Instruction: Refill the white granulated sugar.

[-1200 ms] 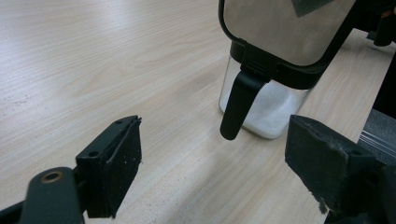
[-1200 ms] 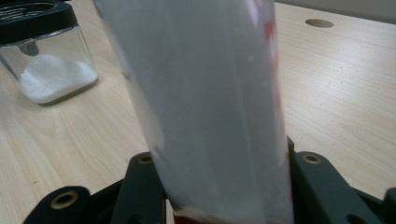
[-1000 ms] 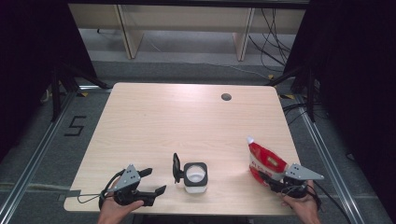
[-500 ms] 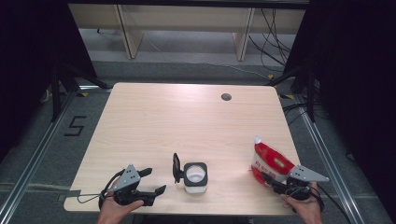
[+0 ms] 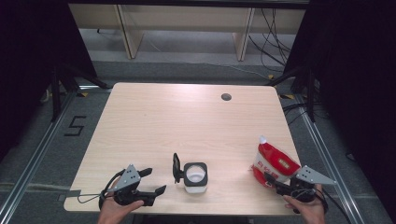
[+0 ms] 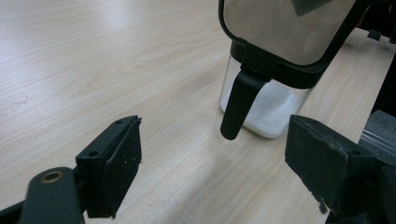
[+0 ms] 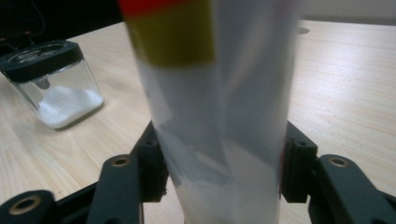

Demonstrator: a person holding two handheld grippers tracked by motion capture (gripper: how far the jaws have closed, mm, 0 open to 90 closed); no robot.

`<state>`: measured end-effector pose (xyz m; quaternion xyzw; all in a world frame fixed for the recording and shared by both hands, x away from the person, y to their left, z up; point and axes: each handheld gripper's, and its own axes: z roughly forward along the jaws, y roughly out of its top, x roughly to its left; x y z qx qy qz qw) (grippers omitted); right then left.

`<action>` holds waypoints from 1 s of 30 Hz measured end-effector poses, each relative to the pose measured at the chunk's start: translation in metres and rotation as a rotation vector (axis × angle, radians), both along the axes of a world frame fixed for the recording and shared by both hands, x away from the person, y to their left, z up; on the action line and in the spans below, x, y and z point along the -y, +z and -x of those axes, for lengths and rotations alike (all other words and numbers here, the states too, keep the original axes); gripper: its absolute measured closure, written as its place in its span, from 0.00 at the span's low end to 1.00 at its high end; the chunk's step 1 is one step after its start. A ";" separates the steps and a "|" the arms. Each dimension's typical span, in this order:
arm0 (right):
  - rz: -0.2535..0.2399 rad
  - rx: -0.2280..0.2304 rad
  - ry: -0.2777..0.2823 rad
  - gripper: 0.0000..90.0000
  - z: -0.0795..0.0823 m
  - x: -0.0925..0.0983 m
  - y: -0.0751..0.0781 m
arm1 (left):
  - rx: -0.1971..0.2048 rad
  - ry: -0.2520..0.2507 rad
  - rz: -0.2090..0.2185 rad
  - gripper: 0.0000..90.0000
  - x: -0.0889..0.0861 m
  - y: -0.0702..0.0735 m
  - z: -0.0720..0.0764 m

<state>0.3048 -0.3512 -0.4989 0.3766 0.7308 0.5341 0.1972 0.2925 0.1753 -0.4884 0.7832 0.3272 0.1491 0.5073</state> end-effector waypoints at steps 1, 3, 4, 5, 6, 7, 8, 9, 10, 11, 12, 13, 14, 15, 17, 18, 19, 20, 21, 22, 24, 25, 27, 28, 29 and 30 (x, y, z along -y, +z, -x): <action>-0.007 -0.011 -0.002 0.50 0.002 0.000 0.001 | 0.000 0.001 0.001 0.20 0.000 0.000 0.000; 0.011 0.040 0.010 0.46 0.000 0.002 0.003 | 0.000 0.005 0.005 0.20 0.000 0.000 0.000; 0.008 0.047 0.009 0.46 0.001 0.002 0.003 | 0.000 0.005 0.005 0.20 0.000 0.000 0.000; -0.009 0.038 0.006 0.46 0.001 0.001 0.002 | 0.000 0.005 0.005 0.20 0.000 0.000 0.000; -0.007 0.020 0.000 0.45 0.003 0.000 0.003 | 0.004 0.002 0.003 0.20 0.000 0.000 0.000; -0.005 0.012 -0.011 0.42 0.004 -0.001 0.004 | 0.001 0.003 0.006 0.20 0.000 0.000 0.000; 0.007 0.044 -0.004 0.40 0.003 0.001 0.004 | 0.001 0.003 0.006 0.20 0.000 0.000 0.000; 0.004 0.037 -0.003 0.38 0.003 0.001 0.004 | 0.000 0.008 0.005 0.20 0.000 0.000 0.000; -0.009 -0.012 -0.011 0.37 0.006 0.000 0.005 | 0.000 0.008 0.005 0.20 0.000 0.000 0.000; -0.024 0.005 -0.001 0.35 0.006 0.000 0.006 | 0.003 0.002 0.005 0.20 -0.001 0.000 -0.001; 0.009 0.039 -0.029 0.34 0.007 0.003 0.007 | -0.002 0.010 0.009 0.20 0.000 0.000 0.000; -0.032 0.016 -0.042 0.32 0.010 0.001 0.007 | -0.002 0.009 0.010 0.20 0.000 0.000 0.000; -0.032 0.026 -0.039 0.30 0.010 0.003 0.008 | 0.000 0.008 0.005 0.20 0.000 0.000 0.000; -0.001 0.046 -0.055 0.29 0.012 0.005 0.009 | 0.000 0.007 0.005 0.20 0.000 0.000 0.000; -0.039 0.030 -0.071 0.29 0.017 0.005 0.011 | 0.000 0.006 0.006 0.20 0.000 0.000 0.000; -0.015 0.051 -0.063 0.29 0.018 0.007 0.012 | 0.000 0.007 0.005 0.20 0.000 0.000 0.000; -0.017 0.022 -0.088 0.29 0.024 0.006 0.012 | 0.000 0.006 0.004 0.20 0.000 0.000 0.000; 0.002 0.000 -0.097 0.29 0.027 0.007 0.013 | 0.000 0.006 0.004 0.20 0.000 0.000 0.000; 0.011 -0.007 -0.121 0.28 0.029 0.007 0.012 | 0.000 0.005 0.003 0.20 0.000 0.000 0.000; 0.033 0.004 -0.119 0.28 0.031 0.010 0.013 | 0.000 0.005 0.004 0.20 0.000 0.000 0.000; 0.037 -0.004 -0.141 0.29 0.036 0.013 0.014 | 0.001 0.006 0.002 0.20 0.000 0.000 -0.001; 0.023 -0.010 -0.143 0.29 0.038 0.012 0.014 | 0.001 0.007 0.001 0.20 0.000 0.000 -0.001; 0.054 -0.001 -0.152 0.28 0.043 0.012 0.016 | 0.001 0.006 0.000 0.20 0.000 0.000 -0.001; 0.073 -0.002 -0.155 0.28 0.045 0.012 0.016 | 0.001 0.006 0.001 0.20 -0.001 0.001 0.000; 0.067 -0.033 -0.166 0.28 0.048 0.010 0.017 | -0.002 0.006 0.018 0.20 0.000 0.001 0.000; 0.058 -0.058 -0.179 0.28 0.052 0.008 0.018 | 0.001 0.008 0.021 0.20 0.000 0.001 -0.001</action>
